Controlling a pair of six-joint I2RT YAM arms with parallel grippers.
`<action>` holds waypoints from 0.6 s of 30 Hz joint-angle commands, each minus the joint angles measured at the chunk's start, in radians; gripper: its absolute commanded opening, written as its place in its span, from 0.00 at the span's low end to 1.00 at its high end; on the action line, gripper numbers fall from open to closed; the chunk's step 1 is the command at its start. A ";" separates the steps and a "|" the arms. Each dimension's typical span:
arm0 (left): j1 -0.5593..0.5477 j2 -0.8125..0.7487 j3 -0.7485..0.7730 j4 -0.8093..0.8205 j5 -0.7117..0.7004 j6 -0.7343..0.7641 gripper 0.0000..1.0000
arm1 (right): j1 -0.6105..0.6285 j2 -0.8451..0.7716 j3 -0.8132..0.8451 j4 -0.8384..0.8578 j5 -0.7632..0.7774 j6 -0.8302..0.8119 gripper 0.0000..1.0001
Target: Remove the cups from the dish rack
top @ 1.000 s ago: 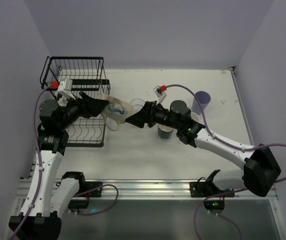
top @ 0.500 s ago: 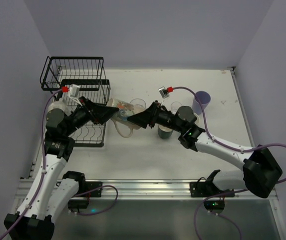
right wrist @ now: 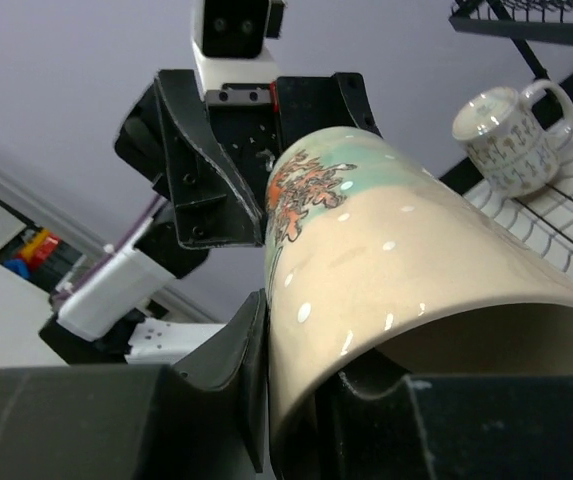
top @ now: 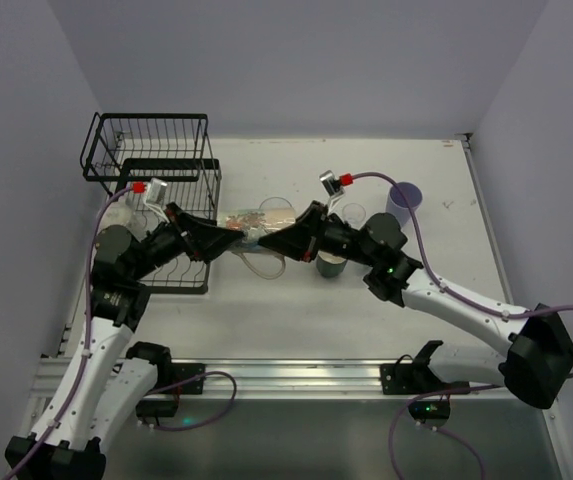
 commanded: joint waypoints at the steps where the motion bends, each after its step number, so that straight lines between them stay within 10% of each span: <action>1: -0.002 0.005 0.079 -0.230 -0.134 0.357 0.95 | -0.001 -0.047 0.099 -0.314 0.161 -0.189 0.00; 18: -0.002 -0.105 0.058 -0.482 -0.817 0.613 1.00 | 0.126 0.364 0.714 -1.481 0.407 -0.639 0.00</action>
